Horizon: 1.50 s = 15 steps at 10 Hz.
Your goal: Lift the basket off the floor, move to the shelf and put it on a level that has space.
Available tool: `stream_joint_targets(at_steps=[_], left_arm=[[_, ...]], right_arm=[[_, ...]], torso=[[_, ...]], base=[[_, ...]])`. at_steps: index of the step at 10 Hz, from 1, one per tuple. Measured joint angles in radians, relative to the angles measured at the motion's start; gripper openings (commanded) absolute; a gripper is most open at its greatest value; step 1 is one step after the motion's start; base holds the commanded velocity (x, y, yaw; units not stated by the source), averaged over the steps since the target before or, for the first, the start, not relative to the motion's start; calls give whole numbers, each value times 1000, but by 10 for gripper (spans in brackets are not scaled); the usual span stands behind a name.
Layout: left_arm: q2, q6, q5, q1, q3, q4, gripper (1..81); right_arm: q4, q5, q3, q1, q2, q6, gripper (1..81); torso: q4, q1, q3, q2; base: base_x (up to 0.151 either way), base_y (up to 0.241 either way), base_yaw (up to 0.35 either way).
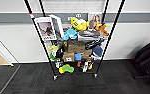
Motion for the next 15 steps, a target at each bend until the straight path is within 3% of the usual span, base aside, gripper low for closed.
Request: stream_joint_targets(at_steps=[2,4,6,11,15], left_arm=[[0,0,41,-35,0,-3,811],[1,0,63,-76,-1,-10,811],[4,0,113,-92,1,-10,811],[11,0,147,-115,1,-10,811],[39,0,175,-131,-3,-9,811]], right_arm=[[0,-5,4,6,0,1,811],[0,-10,9,4,3,2,811],[1,-19,11,-1,3,2,811],[1,-28,17,-20,6,2,811],[1,-28,19,2,6,3,811]], torso=[[0,38,-52,-57],[0,72,-66,-112],[0,117,-67,-182],[0,224,-71,-353],[0,303,-172,-477]], base=[[0,0,0],[0,0,0],[0,0,0],[0,0,0],[0,0,0]])
